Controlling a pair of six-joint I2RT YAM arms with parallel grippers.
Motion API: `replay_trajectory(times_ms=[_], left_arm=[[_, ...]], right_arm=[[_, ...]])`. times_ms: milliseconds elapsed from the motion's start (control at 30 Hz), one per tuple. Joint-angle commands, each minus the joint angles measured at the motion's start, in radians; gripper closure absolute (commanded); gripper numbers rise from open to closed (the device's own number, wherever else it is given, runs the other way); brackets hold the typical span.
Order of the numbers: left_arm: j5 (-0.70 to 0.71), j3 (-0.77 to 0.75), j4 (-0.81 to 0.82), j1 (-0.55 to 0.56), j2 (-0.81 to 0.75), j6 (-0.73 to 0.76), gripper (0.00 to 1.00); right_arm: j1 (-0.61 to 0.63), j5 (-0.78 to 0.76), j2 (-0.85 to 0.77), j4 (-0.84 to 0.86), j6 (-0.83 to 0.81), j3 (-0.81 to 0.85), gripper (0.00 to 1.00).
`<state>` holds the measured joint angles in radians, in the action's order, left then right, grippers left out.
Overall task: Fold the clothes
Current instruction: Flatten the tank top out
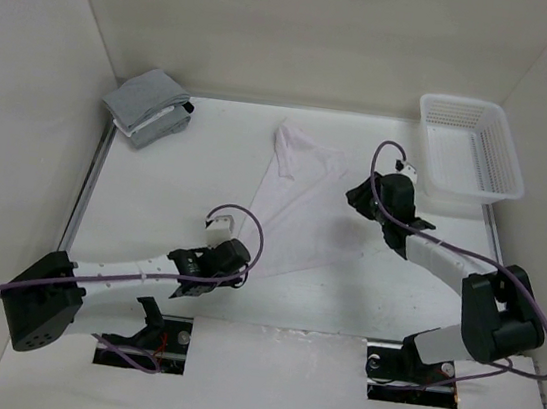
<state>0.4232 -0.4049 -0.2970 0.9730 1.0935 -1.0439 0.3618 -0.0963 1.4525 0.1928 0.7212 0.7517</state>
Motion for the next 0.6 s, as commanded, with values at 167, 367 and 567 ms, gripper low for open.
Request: replay_trajectory(times_ms=[167, 367, 567], left_arm=[[0.080, 0.029, 0.024, -0.085, -0.164, 0.062, 0.94], [0.077, 0.074, 0.015, -0.262, -0.334, 0.108, 0.94], [0.014, 0.112, 0.081, -0.337, -0.334, 0.142, 0.93]], right_arm=[[0.009, -0.058, -0.124, 0.014, 0.004, -0.133, 0.67], [0.106, -0.155, -0.210, -0.105, 0.050, -0.241, 0.63], [0.282, -0.232, -0.257, -0.275, 0.138, -0.264, 0.58]])
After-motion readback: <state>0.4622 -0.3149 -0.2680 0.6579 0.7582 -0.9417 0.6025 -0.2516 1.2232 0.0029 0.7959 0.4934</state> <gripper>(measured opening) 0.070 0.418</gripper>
